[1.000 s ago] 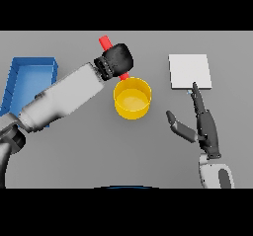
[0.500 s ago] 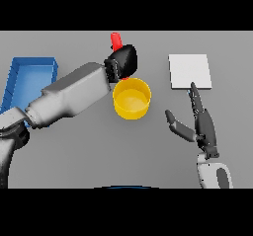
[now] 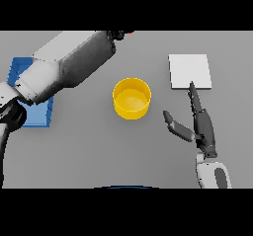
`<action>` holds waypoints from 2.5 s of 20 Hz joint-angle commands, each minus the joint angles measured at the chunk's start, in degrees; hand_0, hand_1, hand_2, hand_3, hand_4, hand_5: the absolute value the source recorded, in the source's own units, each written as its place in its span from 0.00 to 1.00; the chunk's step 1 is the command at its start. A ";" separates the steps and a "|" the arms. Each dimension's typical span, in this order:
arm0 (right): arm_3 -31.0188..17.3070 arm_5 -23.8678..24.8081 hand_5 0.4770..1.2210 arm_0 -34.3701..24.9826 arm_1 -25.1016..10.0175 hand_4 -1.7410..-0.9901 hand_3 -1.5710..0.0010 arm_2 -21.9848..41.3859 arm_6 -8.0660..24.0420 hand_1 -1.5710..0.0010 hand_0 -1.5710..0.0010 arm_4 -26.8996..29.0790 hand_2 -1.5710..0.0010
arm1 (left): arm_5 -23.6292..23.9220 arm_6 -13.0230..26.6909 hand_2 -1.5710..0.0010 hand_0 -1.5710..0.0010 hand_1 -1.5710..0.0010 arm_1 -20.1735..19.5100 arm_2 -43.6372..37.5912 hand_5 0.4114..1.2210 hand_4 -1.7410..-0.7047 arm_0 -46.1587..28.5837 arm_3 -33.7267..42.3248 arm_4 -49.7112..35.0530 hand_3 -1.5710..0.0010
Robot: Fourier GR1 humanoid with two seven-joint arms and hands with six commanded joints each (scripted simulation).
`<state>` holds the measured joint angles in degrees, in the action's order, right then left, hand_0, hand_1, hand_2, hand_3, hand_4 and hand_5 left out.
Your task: Pick up the red beaker and tilt it to pour out 1 green nut into yellow bowl. Pick up the yellow bowl and place it on the metallic measuring scale.
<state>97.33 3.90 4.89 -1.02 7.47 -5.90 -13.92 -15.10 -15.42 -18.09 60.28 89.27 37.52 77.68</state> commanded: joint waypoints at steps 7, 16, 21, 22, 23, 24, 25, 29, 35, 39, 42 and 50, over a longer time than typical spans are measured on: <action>-0.30 -2.13 0.13 -0.54 -0.47 0.85 1.00 0.43 -1.67 1.00 1.00 1.55 1.00 | -2.69 8.27 0.00 0.00 0.00 -6.47 -23.69 1.00 0.01 6.73 -15.31 -15.95 0.04; -1.58 -2.39 0.19 -2.54 -1.96 0.81 1.00 0.31 -0.81 1.00 1.00 0.77 1.00 | 5.90 19.51 0.00 0.00 0.00 -16.82 -51.22 1.00 0.00 -7.16 -25.34 -41.88 0.01; -1.47 -3.13 0.23 -2.30 -2.16 0.80 1.00 0.73 -1.20 1.00 1.00 0.97 1.00 | 14.35 26.69 0.00 0.00 0.00 -17.48 -58.61 1.00 0.00 -18.10 -21.98 -50.71 0.00; -0.98 -3.07 0.24 -2.01 -1.96 0.81 1.00 0.89 -1.24 1.00 1.00 1.03 1.00 | 14.97 28.15 0.00 0.00 0.00 -17.40 -59.87 1.00 0.00 -20.24 -20.77 -52.35 0.00; -1.06 -3.23 0.24 -1.64 -2.17 0.82 1.00 0.63 -1.62 1.00 1.00 1.36 1.00 | 15.59 28.31 0.00 0.00 0.00 -17.40 -60.66 1.00 0.00 -22.98 -19.01 -53.68 0.00; -1.00 -3.54 0.25 -1.55 -2.39 0.82 1.00 0.54 -1.54 1.00 1.00 1.65 1.00 | 16.18 28.81 0.00 0.00 0.00 -17.10 -61.40 1.00 0.00 -26.16 -16.21 -55.26 0.00; -0.90 -3.88 0.26 -1.29 -2.36 0.81 1.00 0.54 -1.90 1.00 1.00 2.10 1.00 | 16.99 29.27 0.00 0.00 0.00 -16.34 -61.70 1.00 0.00 -29.55 -13.27 -56.53 0.00; -1.86 -3.05 0.27 -1.47 -2.61 0.77 1.00 0.75 -2.39 1.00 1.00 0.61 1.00 | 19.07 32.26 0.00 0.00 0.00 -13.99 -62.96 1.00 0.00 -43.68 0.42 -61.47 0.00; -1.35 -3.35 0.26 -1.43 -2.51 0.78 1.00 0.61 -2.17 1.00 1.00 1.29 1.00 | 20.99 40.67 0.00 0.00 0.00 -12.38 -62.64 0.63 0.00 -55.39 16.68 -64.36 0.00; -2.14 -3.38 0.26 -1.35 -2.27 0.79 1.00 0.64 -2.53 1.00 1.00 1.32 1.00 | 13.67 42.52 0.35 0.25 0.32 -13.47 -62.01 0.40 0.49 -59.47 25.14 -67.45 0.33; -1.59 -3.23 0.26 -1.15 -2.15 0.78 1.00 0.70 -2.20 1.00 1.00 1.35 1.00 | 7.54 43.82 0.67 0.62 0.65 -14.31 -62.42 0.31 0.74 -60.39 27.33 -71.60 0.66; -3.12 -4.29 0.24 -3.15 -3.86 0.78 1.00 0.61 -2.11 1.00 1.00 0.71 1.00 | 7.53 43.26 0.94 0.94 0.94 -15.70 -58.91 0.27 0.92 -59.50 24.97 -66.13 0.94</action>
<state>94.20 -0.40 1.75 -4.86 8.09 -7.97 -13.22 -7.57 27.78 -33.81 1.37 29.77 62.49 11.55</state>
